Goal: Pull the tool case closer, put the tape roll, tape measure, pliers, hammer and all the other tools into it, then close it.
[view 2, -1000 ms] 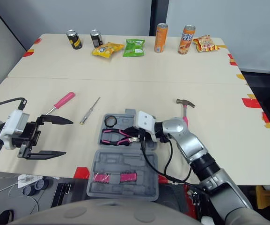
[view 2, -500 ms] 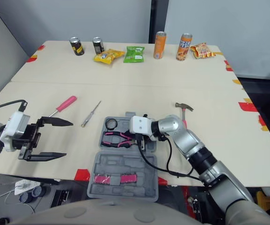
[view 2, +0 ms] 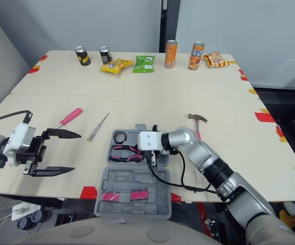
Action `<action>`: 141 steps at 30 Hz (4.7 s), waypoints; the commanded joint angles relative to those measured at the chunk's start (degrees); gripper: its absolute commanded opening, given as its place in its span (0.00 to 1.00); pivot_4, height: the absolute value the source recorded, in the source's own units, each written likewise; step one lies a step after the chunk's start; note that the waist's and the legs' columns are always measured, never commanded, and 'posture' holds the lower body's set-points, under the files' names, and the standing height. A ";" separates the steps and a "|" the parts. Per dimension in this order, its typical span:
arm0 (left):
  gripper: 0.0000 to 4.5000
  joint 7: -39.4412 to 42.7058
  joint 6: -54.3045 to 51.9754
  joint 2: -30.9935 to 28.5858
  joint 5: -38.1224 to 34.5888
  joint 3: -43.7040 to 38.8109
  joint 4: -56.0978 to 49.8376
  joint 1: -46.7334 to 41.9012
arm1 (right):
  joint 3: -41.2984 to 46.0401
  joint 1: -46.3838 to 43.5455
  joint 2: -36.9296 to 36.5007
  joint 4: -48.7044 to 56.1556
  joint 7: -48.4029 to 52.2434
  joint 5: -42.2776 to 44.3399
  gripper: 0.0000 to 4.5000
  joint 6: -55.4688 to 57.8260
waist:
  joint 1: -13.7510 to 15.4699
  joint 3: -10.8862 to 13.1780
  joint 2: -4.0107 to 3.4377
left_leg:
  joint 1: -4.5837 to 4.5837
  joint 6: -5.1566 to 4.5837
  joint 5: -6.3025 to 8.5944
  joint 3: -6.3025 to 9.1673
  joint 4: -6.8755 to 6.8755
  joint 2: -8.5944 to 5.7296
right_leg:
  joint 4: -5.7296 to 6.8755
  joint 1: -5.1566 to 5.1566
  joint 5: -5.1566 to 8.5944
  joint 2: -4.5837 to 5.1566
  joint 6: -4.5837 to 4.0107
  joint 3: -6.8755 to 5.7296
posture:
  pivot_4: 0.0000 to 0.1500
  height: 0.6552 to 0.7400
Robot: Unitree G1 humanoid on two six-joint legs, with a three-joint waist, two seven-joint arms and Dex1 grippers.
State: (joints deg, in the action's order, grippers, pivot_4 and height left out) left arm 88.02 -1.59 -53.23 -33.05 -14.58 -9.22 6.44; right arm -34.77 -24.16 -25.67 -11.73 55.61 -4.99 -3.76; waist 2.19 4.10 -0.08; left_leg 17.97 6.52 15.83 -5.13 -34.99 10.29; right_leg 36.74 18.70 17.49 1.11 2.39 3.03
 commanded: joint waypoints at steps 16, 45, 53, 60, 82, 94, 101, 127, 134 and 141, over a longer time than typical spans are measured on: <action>1.00 -5.09 -3.19 2.63 -2.30 -2.73 -1.11 1.17 | 18.43 13.09 -3.67 19.37 1.88 19.28 0.01 6.07 | 0.83 2.33 0.29 | 1.33 -0.14 -0.27 -0.01 0.05 0.00 | -0.23 1.13 -0.06 -0.09 0.07 -0.11 | 1.00 1.00; 1.00 -16.03 7.41 12.42 1.28 -22.35 27.73 17.28 | 72.29 47.97 -10.43 -8.18 6.63 37.78 1.00 -4.63 | 0.27 2.93 0.30 | 1.07 -1.12 -0.03 0.01 0.54 0.12 | -0.85 0.77 -0.11 0.18 0.04 -0.26 | 1.00 1.00; 1.00 -12.90 9.01 11.03 3.59 -17.75 25.08 16.53 | 68.01 48.33 -12.61 -4.54 8.47 35.22 1.00 -2.61 | 0.29 3.07 0.17 | 0.81 -1.41 -0.07 0.04 0.49 0.10 | -0.67 0.54 -0.11 0.26 -0.02 -0.34 | 1.00 1.00; 1.00 -9.39 11.66 9.32 8.61 -7.35 18.38 11.86 | 57.30 45.75 -14.42 13.04 7.98 30.89 1.00 1.24 | 0.41 3.12 0.13 | 0.84 -1.42 -0.08 0.14 0.32 0.10 | -0.61 0.49 -0.11 0.27 0.00 -0.44 | 1.00 1.00; 0.00 -2.16 13.88 10.81 15.72 16.67 22.51 -5.59 | 27.89 30.45 -16.91 14.20 14.73 16.32 0.01 -1.61 | 0.46 3.14 0.09 | 1.17 -1.18 -0.21 0.38 -0.18 -0.02 | -0.14 0.63 -0.11 0.32 -0.01 -0.68 | 1.00 1.00; 0.00 -3.28 15.01 12.35 16.73 18.78 25.72 -9.48 | 23.66 27.54 -13.39 12.55 11.68 13.73 0.01 -2.82 | 0.28 3.13 0.10 | 1.19 -1.08 -0.26 0.39 -0.23 -0.06 | 0.04 0.71 -0.10 0.32 -0.04 -0.67 | 1.00 1.00; 0.00 -3.57 15.41 12.73 17.28 19.03 26.30 -10.21 | 22.65 26.85 -12.73 12.73 10.78 13.64 0.01 -2.47 | 0.27 3.13 0.10 | 1.19 -1.07 -0.26 0.39 -0.24 -0.06 | 0.04 0.71 -0.10 0.32 -0.04 -0.66 | 1.00 1.00; 0.00 -8.43 13.82 17.02 19.47 23.28 24.90 -12.82 | 21.26 25.66 -11.88 12.34 9.75 13.30 0.01 -2.50 | 0.30 3.13 0.10 | 1.19 -0.94 -0.30 0.39 -0.24 -0.10 | 0.04 0.70 -0.10 0.31 -0.03 -0.66 | 1.00 1.00; 0.00 -9.34 11.52 17.18 18.89 23.38 22.00 -12.81 | 20.87 25.17 -11.42 12.47 9.51 13.39 0.01 -2.31 | 0.29 3.14 0.10 | 1.20 -0.90 -0.29 0.39 -0.23 -0.12 | 0.02 0.70 -0.10 0.31 -0.02 -0.65 | 1.00 1.00; 0.00 -9.20 10.98 17.10 19.09 23.52 22.06 -13.15 | 20.98 25.13 -10.98 12.41 9.22 13.17 0.01 -2.23 | 0.29 3.15 0.11 | 1.20 -0.89 -0.29 0.39 -0.23 -0.12 | 0.02 0.70 -0.11 0.30 -0.02 -0.66 | 1.00 1.00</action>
State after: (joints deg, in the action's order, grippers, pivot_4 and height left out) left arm 78.55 8.90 -36.48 -13.09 8.65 15.34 -6.18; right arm -13.68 1.63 -37.30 0.01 65.09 7.46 -5.57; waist 2.48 7.25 0.03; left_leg 19.17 5.64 15.54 -4.74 -35.22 10.18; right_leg 36.76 19.40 17.38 1.41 2.37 2.38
